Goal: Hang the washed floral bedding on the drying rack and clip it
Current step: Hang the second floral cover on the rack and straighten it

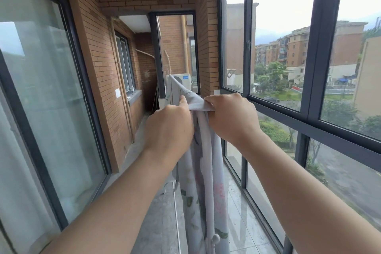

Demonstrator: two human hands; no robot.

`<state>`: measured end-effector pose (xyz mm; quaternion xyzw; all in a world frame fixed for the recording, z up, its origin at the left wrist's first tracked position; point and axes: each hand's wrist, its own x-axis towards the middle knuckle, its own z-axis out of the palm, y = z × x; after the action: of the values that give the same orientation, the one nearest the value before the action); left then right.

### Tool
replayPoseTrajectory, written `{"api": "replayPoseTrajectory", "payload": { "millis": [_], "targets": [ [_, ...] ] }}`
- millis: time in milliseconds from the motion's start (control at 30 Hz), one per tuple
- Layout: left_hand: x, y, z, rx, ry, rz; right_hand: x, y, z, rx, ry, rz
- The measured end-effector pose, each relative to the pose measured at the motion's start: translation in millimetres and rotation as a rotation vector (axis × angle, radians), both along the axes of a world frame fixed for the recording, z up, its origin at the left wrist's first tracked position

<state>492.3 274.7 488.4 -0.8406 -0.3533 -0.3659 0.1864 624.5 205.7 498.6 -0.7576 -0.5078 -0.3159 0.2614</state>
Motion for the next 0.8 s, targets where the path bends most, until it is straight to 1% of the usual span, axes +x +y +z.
{"api": "replayPoseTrajectory", "payload": {
  "millis": [133, 200, 333, 500, 533, 700, 767, 800],
  "targets": [
    [5, -3, 1, 0.105, 0.020, -0.058, -4, 4, -1, 0.036, 0.041, 0.045],
    [8, 0, 6, 0.108, -0.022, -0.076, -5, 4, 0, 0.053, 0.031, 0.043],
    [13, -5, 15, 0.081, -0.077, -0.030, -5, 6, -2, 0.090, 0.033, 0.038],
    [12, -12, 14, 0.178, -0.021, -0.070, 5, 12, -10, 0.166, 0.166, 0.073],
    [13, -10, 14, 0.186, -0.027, -0.077, 7, 13, -11, 0.159, 0.160, 0.077],
    [16, -4, 17, 0.194, -0.016, -0.108, 9, 16, -10, 0.186, -0.003, 0.155],
    [16, -2, 16, 0.182, -0.058, -0.123, 8, 15, -9, 0.176, -0.062, 0.144],
    [17, -1, 16, 0.168, -0.093, -0.133, 7, 14, -10, 0.164, -0.062, 0.136]
  ]
}}
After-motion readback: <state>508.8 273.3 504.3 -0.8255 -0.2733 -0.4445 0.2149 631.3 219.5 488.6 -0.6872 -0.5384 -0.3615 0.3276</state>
